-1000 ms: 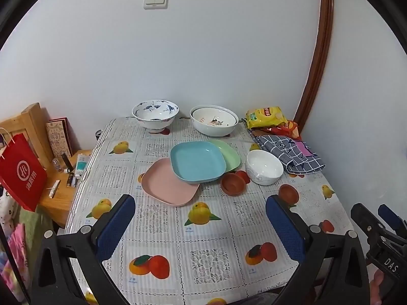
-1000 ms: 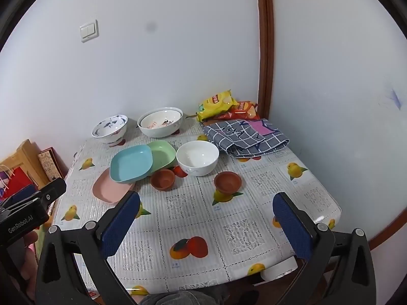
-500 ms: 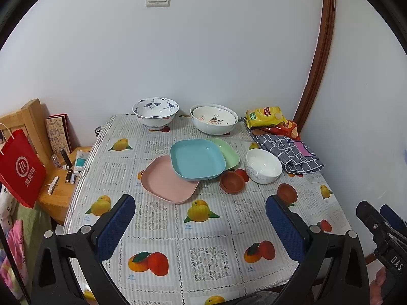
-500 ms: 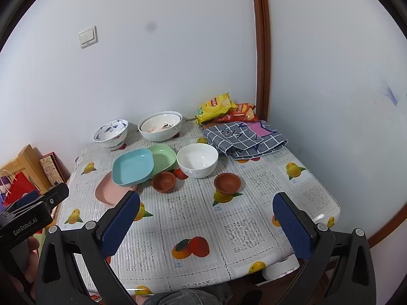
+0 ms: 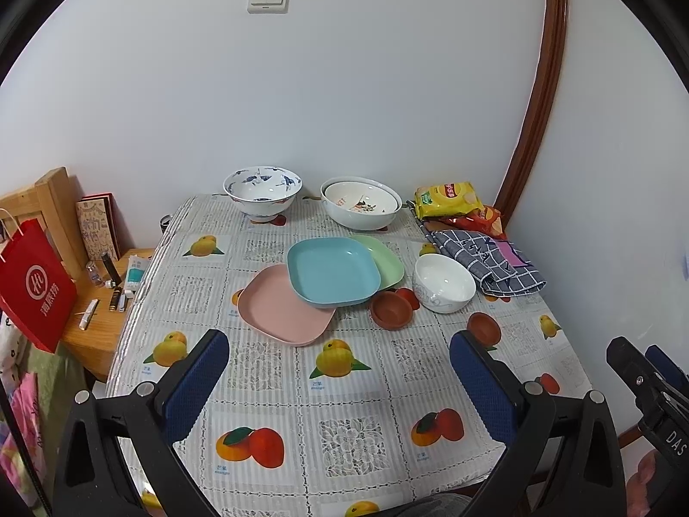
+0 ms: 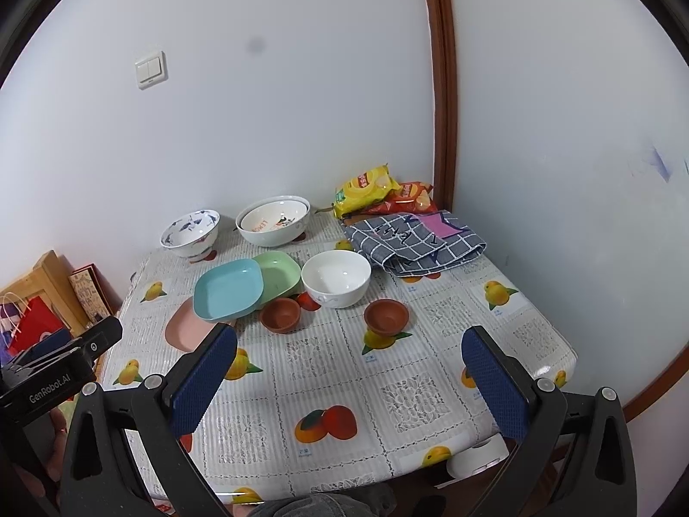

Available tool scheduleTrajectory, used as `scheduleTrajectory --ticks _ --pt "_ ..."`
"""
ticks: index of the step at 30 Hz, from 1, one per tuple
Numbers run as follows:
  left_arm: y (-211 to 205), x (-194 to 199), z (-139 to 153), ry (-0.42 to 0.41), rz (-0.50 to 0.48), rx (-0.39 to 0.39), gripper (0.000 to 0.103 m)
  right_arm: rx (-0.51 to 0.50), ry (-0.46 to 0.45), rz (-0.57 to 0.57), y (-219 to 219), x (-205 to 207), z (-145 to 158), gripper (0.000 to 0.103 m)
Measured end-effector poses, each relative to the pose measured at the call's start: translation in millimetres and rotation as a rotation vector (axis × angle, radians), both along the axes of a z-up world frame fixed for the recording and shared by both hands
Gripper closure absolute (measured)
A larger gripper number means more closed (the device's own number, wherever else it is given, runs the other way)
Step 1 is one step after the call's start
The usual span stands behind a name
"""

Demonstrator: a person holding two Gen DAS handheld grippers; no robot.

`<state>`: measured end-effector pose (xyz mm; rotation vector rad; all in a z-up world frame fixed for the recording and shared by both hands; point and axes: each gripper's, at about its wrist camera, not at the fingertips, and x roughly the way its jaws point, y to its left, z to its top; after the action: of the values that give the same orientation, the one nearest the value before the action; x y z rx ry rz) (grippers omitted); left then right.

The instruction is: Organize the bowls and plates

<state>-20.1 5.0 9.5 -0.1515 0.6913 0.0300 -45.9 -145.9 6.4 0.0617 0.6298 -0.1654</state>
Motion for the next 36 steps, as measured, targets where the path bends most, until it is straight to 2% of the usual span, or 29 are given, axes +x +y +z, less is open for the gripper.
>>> scheduleTrajectory --ticks 36 --pt "5.4 0.9 6.5 -0.008 -0.001 -0.002 0.000 0.011 -0.019 0.004 0.3 -5.6 2.6 0.000"
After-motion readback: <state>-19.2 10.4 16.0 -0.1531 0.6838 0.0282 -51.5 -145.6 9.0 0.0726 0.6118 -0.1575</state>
